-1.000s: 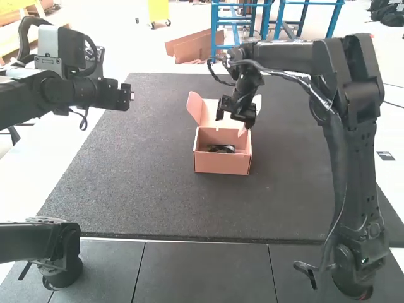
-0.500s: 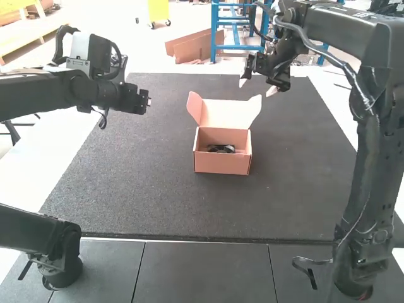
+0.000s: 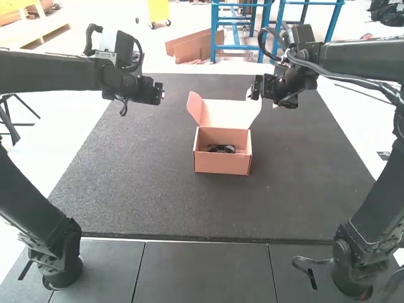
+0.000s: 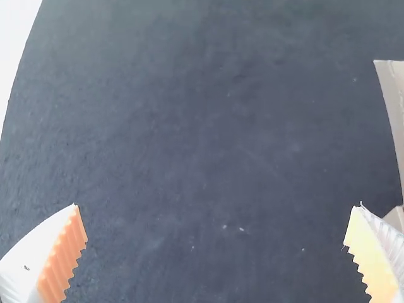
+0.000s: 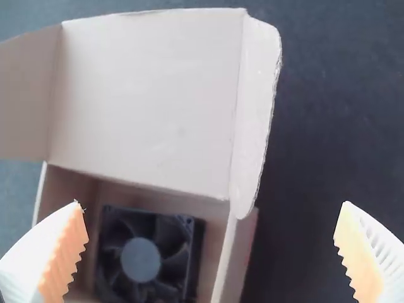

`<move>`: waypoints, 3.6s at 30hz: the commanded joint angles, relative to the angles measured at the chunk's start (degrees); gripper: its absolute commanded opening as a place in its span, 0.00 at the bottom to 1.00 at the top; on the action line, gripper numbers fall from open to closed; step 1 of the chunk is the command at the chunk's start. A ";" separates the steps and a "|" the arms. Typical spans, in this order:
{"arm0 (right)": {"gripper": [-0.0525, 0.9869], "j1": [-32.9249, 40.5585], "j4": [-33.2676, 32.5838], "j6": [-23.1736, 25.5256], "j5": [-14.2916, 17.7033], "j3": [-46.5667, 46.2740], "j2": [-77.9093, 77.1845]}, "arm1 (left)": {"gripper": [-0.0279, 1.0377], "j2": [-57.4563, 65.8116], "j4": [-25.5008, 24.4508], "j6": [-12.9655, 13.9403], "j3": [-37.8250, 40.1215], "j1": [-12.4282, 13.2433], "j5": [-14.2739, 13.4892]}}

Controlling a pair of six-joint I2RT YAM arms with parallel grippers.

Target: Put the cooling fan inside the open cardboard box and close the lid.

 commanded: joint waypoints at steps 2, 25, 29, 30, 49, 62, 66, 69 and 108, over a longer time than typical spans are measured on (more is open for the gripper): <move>0.92 -1.78 3.97 2.30 -1.90 -0.83 -1.72 | 0.94 3.09 2.08 -0.57 2.91 -0.59 -1.39; 0.90 -5.12 8.46 4.94 -4.89 12.44 11.82 | 0.94 21.72 3.13 -0.57 19.61 -0.59 -2.88; 0.90 -5.04 5.82 5.55 -6.47 15.43 14.10 | 0.94 23.13 2.95 -0.66 21.10 -0.59 -2.79; 0.90 -5.04 5.20 5.64 -6.91 16.05 14.54 | 0.94 23.56 2.95 -0.75 21.28 -0.59 -2.79; 0.89 -5.30 0.37 8.37 -10.69 20.44 18.23 | 0.94 25.59 2.87 -1.10 23.04 -3.58 0.72; 0.80 -5.30 0.20 8.45 -10.69 20.09 18.23 | 0.94 25.50 1.99 -1.19 24.00 -4.46 0.72; 0.73 -5.30 0.20 8.45 -10.69 19.83 18.23 | 0.94 25.59 1.37 -1.27 24.00 -4.46 0.81; 0.73 -5.30 0.20 8.45 -10.69 19.47 18.23 | 0.94 25.59 1.20 -1.36 24.00 -4.81 1.16; 0.22 -4.86 -2.88 7.75 -10.16 18.86 18.32 | 0.94 25.06 -0.56 -3.73 24.44 -5.25 7.23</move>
